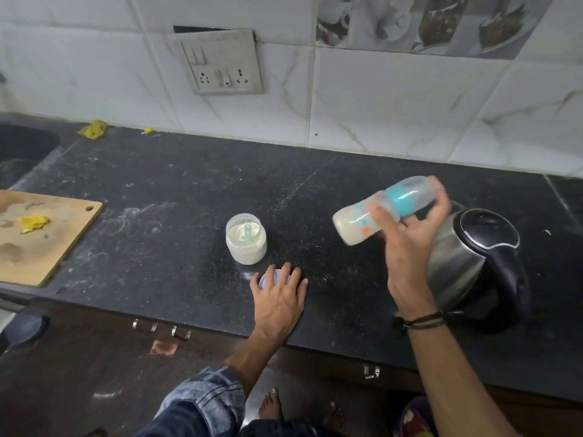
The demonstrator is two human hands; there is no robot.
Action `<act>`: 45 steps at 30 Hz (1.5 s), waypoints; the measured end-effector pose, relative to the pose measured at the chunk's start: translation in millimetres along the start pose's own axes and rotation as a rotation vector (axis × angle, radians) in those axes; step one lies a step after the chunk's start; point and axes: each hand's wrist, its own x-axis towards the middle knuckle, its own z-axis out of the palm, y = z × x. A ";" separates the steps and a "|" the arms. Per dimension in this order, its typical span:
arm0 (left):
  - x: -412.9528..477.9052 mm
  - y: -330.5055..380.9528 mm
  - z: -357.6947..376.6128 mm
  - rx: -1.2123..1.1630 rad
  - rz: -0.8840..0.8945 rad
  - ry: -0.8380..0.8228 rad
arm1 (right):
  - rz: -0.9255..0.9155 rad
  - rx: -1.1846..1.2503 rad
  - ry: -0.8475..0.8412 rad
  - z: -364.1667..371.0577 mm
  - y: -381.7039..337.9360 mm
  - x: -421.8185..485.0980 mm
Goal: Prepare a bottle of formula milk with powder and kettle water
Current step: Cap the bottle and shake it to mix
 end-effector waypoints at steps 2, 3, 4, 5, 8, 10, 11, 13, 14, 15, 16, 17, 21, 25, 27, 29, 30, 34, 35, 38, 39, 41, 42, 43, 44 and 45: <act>0.0 2.9 0.5 0.002 -0.008 -0.005 | -0.036 0.105 0.134 -0.7 -3.3 3.1; 0.7 3.0 0.5 0.006 -0.010 -0.016 | -0.025 0.124 0.156 0.4 -3.4 4.3; 1.2 2.1 0.0 0.011 -0.012 -0.035 | 0.002 0.105 0.124 2.8 -3.3 3.7; 1.6 1.3 -0.7 0.011 -0.011 -0.058 | 0.028 0.038 0.051 3.7 -1.9 1.8; 3.7 0.9 -4.9 0.006 -0.007 -0.107 | -0.004 0.015 0.017 1.5 -3.7 -4.4; 4.5 4.0 -8.5 0.011 -0.021 -0.111 | -0.038 0.149 0.174 1.4 -5.5 -2.5; 4.3 5.1 -9.9 0.014 -0.026 -0.110 | -0.028 0.174 0.218 2.2 -4.9 -1.2; 3.8 5.2 -12.3 0.010 -0.028 -0.119 | 0.032 0.075 0.142 5.3 -3.9 -2.7; 4.0 5.1 -13.7 0.005 -0.030 -0.127 | 0.044 -0.012 0.056 3.7 -1.6 -3.9; 4.1 5.4 -14.6 0.001 -0.033 -0.134 | 0.036 -0.044 0.016 1.5 -1.9 -5.1; 4.6 5.9 -15.2 0.002 -0.037 -0.139 | 0.013 -0.025 0.039 0.3 -4.7 -5.7; 5.1 6.7 -15.5 0.005 -0.045 -0.140 | -0.010 0.043 0.109 -0.3 -8.1 -4.3; 3.9 7.3 -14.2 -0.006 -0.058 -0.129 | 0.014 0.046 0.147 -2.3 -9.8 -3.0; 4.7 6.5 -12.0 -0.015 -0.062 -0.123 | -0.024 -0.010 0.069 -7.3 -9.6 -10.2; 4.5 6.6 -11.0 -0.008 -0.072 -0.122 | -0.055 0.073 0.179 -6.4 -8.6 -7.4; 3.6 5.1 -9.8 -0.013 -0.066 -0.125 | -0.004 0.041 0.133 -3.1 -6.7 -6.1; 3.5 4.4 -9.4 -0.017 -0.062 -0.126 | 0.024 -0.025 0.062 -4.2 -4.1 -5.4; 4.2 4.1 -6.8 -0.008 -0.064 -0.125 | -0.030 0.105 0.155 -8.4 -9.4 0.7; 3.9 3.9 -5.9 -0.004 -0.063 -0.118 | -0.039 0.132 0.185 -9.1 -9.1 3.1; 2.8 1.9 -3.1 -0.004 -0.037 -0.096 | 0.039 -0.003 0.019 -8.9 -6.5 1.2; 3.1 1.6 -3.1 -0.002 -0.032 -0.089 | 0.054 -0.050 -0.028 -11.0 -4.5 -0.2; 3.8 2.1 -3.2 0.001 -0.034 -0.082 | 0.032 0.000 0.048 -11.9 -5.0 -1.8; 3.7 2.5 -3.2 0.004 -0.039 -0.083 | 0.022 0.071 0.125 -11.9 -5.2 -0.8; 3.5 2.4 -3.3 0.007 -0.042 -0.083 | 0.020 0.109 0.180 -12.3 -4.0 0.5; 3.0 2.1 -3.2 0.007 -0.039 -0.081 | 0.037 0.107 0.190 -11.0 -4.2 0.4; 2.5 1.6 -3.0 0.004 -0.032 -0.079 | 0.063 0.060 0.140 -10.7 -3.9 -0.3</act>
